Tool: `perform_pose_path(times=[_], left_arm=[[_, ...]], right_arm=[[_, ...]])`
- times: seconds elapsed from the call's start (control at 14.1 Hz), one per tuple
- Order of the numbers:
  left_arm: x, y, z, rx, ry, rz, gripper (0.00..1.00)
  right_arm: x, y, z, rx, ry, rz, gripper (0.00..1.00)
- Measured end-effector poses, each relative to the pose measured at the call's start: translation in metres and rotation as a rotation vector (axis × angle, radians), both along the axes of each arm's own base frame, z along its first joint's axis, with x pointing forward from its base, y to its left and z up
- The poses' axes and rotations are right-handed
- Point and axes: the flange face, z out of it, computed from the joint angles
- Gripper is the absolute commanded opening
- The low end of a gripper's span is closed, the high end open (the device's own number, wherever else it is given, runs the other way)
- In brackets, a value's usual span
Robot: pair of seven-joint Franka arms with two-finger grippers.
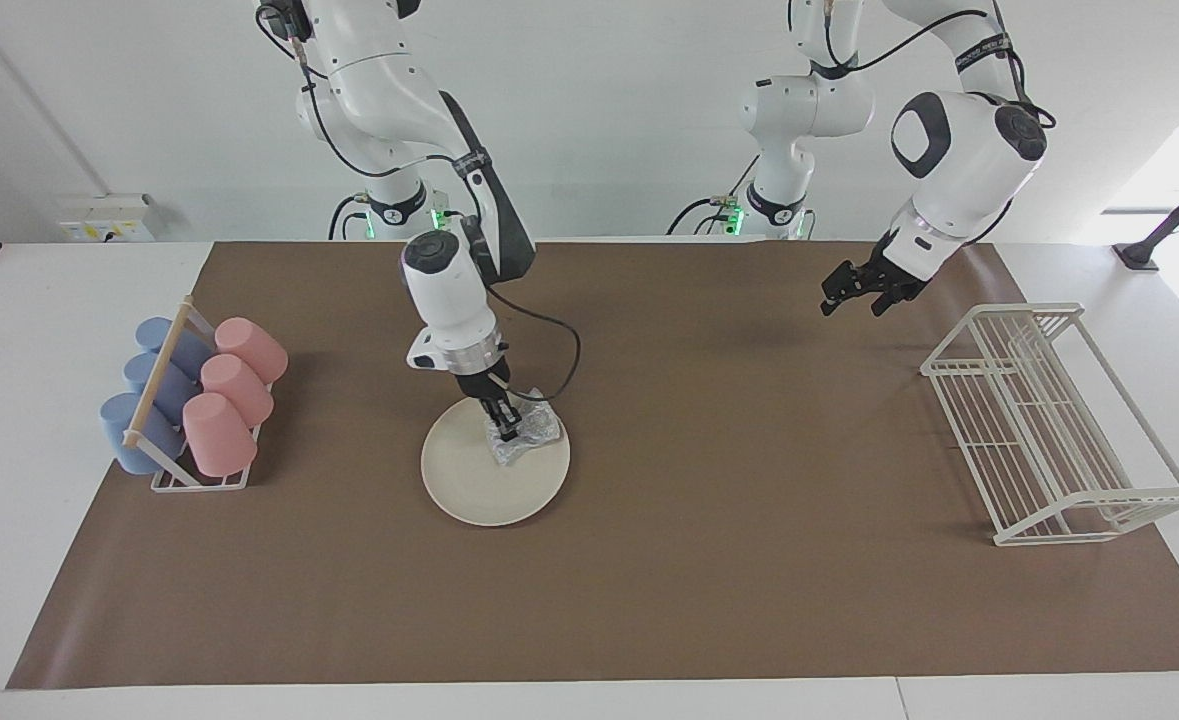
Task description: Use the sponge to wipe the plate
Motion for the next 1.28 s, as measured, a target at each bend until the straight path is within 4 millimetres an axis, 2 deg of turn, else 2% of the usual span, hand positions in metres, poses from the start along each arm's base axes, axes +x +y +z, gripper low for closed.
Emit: perform_pose_path(times=[0.14, 0.28, 0.43, 0.5, 0.57, 0.85, 0.92, 1.14, 1.21, 1.28], left_arm=[[0.000, 0.000, 0.000, 0.000, -0.002, 0.000, 1.00], [0.000, 0.000, 0.000, 0.000, -0.002, 0.001, 1.00], [0.000, 0.000, 0.000, 0.000, -0.003, 0.001, 1.00], [0.000, 0.000, 0.000, 0.000, -0.004, 0.001, 1.00], [0.000, 0.000, 0.000, 0.000, -0.004, 0.001, 1.00], [0.001, 0.000, 0.000, 0.000, -0.005, 0.001, 1.00], [0.001, 0.000, 0.000, 0.000, -0.006, 0.002, 1.00], [0.001, 0.000, 0.001, 0.001, -0.009, 0.002, 1.00], [0.001, 0.000, 0.001, 0.001, -0.010, 0.003, 1.00], [0.001, 0.000, 0.001, 0.001, -0.010, 0.004, 1.00]], right_arm=[[0.006, -0.013, 0.000, -0.015, -0.013, 0.038, 0.00], [0.019, -0.046, 0.000, -0.049, -0.042, 0.130, 0.00], [0.033, -0.090, 0.000, -0.087, -0.066, 0.207, 0.00], [0.037, -0.106, -0.001, -0.099, -0.071, 0.225, 0.00], [0.037, -0.109, -0.002, -0.103, -0.074, 0.237, 0.00], [0.031, -0.084, -0.001, -0.088, -0.068, 0.230, 0.00], [0.027, -0.068, -0.001, -0.073, -0.059, 0.197, 0.00], [0.003, -0.004, 0.000, -0.022, -0.022, 0.099, 0.00], [-0.002, 0.007, 0.000, -0.014, -0.015, 0.085, 0.00], [-0.003, 0.009, 0.000, -0.012, -0.013, 0.076, 0.00]])
